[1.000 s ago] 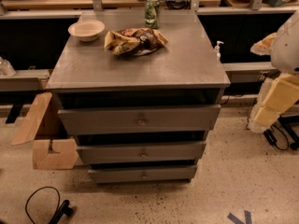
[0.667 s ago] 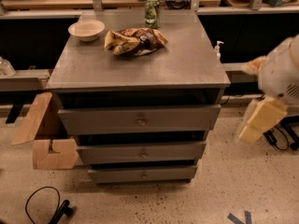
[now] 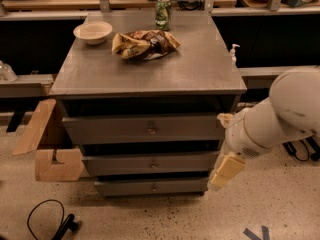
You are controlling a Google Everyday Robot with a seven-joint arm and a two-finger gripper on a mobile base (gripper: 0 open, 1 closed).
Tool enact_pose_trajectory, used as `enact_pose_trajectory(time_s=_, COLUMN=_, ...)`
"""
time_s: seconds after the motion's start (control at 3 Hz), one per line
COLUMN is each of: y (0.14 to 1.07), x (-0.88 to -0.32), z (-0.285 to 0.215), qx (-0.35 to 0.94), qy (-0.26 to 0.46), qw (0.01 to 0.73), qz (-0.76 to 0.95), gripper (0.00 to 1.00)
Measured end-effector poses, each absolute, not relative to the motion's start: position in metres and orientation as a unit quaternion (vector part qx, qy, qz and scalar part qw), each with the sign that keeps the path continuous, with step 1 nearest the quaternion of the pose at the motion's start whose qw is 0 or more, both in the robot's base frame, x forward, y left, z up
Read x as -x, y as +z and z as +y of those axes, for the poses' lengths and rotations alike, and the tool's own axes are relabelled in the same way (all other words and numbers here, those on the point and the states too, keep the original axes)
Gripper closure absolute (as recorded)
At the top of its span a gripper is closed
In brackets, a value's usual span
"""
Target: Open middle drawer
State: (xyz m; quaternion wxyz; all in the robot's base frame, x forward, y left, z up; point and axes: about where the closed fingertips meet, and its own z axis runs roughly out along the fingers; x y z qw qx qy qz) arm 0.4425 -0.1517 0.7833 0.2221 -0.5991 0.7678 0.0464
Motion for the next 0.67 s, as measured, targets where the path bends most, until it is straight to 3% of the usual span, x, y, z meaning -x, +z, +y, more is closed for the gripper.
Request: enact_pose_trajectory(time_s=0.67, y=0.749, x=-0.490, z=-0.119, qx=0.619, qy=-0.011, qw=0.276, qz=0.735, gripper=0.00)
